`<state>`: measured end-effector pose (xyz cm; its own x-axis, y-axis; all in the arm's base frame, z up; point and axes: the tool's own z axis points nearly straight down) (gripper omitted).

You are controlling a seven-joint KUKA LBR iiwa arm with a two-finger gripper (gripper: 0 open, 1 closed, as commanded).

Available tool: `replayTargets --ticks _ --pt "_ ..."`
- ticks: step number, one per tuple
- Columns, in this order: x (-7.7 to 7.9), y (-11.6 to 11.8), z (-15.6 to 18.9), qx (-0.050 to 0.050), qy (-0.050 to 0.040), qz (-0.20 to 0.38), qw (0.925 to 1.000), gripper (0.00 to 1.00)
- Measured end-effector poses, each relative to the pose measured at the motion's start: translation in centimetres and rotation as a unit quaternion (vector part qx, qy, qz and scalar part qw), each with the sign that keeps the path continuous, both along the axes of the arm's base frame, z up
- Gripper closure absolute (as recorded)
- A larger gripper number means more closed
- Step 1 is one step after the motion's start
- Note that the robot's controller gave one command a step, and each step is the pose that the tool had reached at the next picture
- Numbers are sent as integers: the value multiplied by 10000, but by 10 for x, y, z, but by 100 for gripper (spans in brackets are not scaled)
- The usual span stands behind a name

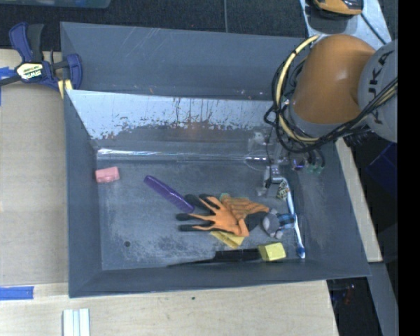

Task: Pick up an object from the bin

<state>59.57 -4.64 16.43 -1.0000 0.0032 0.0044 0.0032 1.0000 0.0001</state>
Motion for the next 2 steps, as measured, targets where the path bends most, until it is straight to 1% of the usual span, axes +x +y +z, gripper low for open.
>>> replayTargets --ticks 1,2 --pt "2 0 5 -3 -42 6 10000 0" --pt "-12 39 -76 -3 -67 -125 9999 0"
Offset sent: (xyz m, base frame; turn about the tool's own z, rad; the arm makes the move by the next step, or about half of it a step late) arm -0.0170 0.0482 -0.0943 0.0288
